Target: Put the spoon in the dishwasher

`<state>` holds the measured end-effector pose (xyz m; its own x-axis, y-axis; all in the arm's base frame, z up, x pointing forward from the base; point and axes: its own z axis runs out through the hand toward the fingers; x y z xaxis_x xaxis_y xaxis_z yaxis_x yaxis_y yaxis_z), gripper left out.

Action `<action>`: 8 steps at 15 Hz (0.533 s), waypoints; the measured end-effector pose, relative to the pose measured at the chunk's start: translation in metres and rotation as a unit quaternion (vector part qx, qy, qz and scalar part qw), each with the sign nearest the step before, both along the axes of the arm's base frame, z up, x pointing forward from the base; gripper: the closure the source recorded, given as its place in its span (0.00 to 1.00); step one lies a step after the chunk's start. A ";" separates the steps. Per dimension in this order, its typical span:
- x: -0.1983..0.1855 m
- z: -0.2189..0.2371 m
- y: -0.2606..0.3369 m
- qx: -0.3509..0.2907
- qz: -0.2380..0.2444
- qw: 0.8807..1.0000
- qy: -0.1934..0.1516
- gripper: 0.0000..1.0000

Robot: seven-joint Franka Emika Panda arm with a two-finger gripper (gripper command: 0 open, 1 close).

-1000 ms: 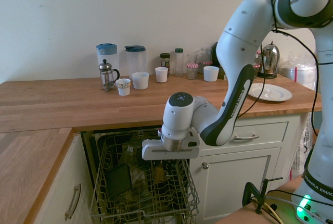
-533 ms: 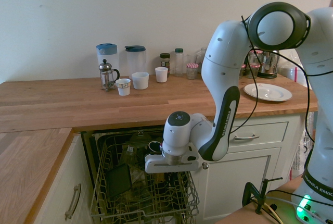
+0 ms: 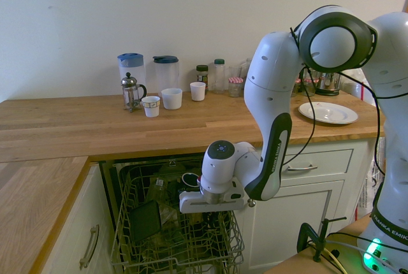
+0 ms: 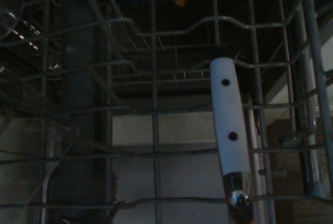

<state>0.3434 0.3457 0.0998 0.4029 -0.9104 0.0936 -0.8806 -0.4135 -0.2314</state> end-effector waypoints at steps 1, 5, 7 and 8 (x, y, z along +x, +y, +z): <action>0.000 0.000 0.000 0.000 0.000 1.000 0.000 0.00; 0.001 0.000 -0.001 0.000 -0.001 1.000 -0.001 0.00; 0.002 0.002 -0.001 0.001 -0.001 1.000 -0.002 0.00; 0.003 0.005 0.000 0.003 -0.001 1.000 -0.004 0.00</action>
